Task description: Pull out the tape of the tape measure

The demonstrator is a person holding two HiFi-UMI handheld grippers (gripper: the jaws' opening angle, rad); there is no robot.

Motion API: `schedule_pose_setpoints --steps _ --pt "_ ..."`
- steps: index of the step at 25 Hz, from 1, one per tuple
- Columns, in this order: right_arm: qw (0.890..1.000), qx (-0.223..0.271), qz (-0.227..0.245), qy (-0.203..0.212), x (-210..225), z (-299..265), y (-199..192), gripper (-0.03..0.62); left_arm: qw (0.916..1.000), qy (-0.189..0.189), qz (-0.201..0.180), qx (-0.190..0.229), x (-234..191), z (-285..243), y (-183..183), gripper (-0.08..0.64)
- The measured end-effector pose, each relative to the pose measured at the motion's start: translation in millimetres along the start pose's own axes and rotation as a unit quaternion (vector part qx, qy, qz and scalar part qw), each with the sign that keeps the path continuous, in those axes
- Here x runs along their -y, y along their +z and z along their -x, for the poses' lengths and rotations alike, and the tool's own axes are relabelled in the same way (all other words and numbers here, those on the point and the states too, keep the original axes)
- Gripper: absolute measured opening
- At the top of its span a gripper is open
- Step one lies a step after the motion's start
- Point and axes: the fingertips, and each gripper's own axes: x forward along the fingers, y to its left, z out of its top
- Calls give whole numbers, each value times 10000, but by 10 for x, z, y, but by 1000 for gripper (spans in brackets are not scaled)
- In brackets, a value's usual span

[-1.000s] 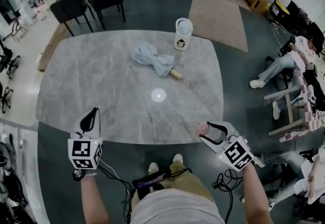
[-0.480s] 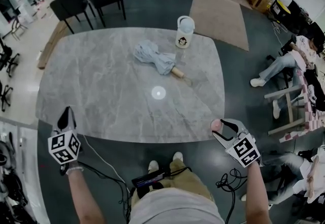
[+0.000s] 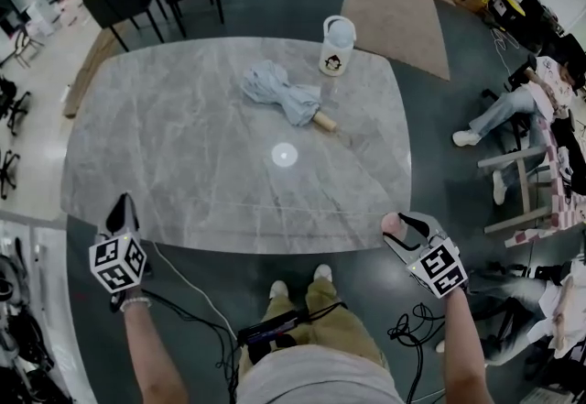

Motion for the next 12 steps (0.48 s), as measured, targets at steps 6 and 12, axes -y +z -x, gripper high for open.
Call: schedule_pose_setpoints --steps 6,12 --pt "9998 -115 -21 177 -92 -226 -37 210 9994 -48 -144 -316 -64 -127 -239 23" --pt "9991 -120 38 397 -204 -518 21 210 9977 -114 -238 -625 -109 -250 -527 23"
